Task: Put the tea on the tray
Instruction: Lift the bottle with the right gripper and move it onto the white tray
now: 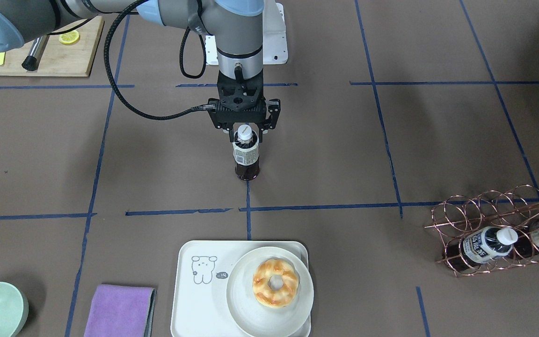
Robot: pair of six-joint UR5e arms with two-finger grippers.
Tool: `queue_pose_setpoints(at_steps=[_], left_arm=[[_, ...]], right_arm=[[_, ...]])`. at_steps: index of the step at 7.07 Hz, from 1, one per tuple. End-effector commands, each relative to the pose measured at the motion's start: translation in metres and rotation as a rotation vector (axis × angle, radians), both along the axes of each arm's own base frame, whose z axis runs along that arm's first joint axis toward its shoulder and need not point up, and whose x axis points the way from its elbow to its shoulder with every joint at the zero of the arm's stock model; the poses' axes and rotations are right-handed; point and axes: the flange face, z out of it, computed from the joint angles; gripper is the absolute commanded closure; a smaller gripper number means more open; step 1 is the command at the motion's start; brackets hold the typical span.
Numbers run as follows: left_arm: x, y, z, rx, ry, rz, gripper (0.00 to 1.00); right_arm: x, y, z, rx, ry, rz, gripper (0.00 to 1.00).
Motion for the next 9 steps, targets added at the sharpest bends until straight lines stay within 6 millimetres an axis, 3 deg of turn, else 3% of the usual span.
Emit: queue_pose_setpoints(at_steps=[1,2,4,5,7,9], left_arm=[[0.000,0.000,0.000,0.000,0.000,-0.001,0.00],[0.000,0.000,0.000,0.000,0.000,-0.001,0.00],[0.000,0.000,0.000,-0.001,0.000,-0.002,0.00],[0.000,0.000,-0.001,-0.001,0.002,-0.002,0.00],[0.000,-0.001,-0.002,0.001,0.002,-0.003,0.00],[0.000,-0.001,-0.008,0.011,0.003,-0.005,0.00]], right_arm=[[0.002,0.002,0.001,0.000,-0.002,-0.001,0.35],[0.002,0.001,0.002,0.000,-0.001,0.000,0.41],[0.002,0.002,0.002,-0.002,0.000,-0.001,0.90],[0.005,0.004,-0.002,-0.012,0.012,-0.003,1.00],[0.036,-0.004,-0.015,-0.026,-0.006,0.010,1.00],[0.071,-0.039,-0.017,0.022,0.009,0.035,1.00]])
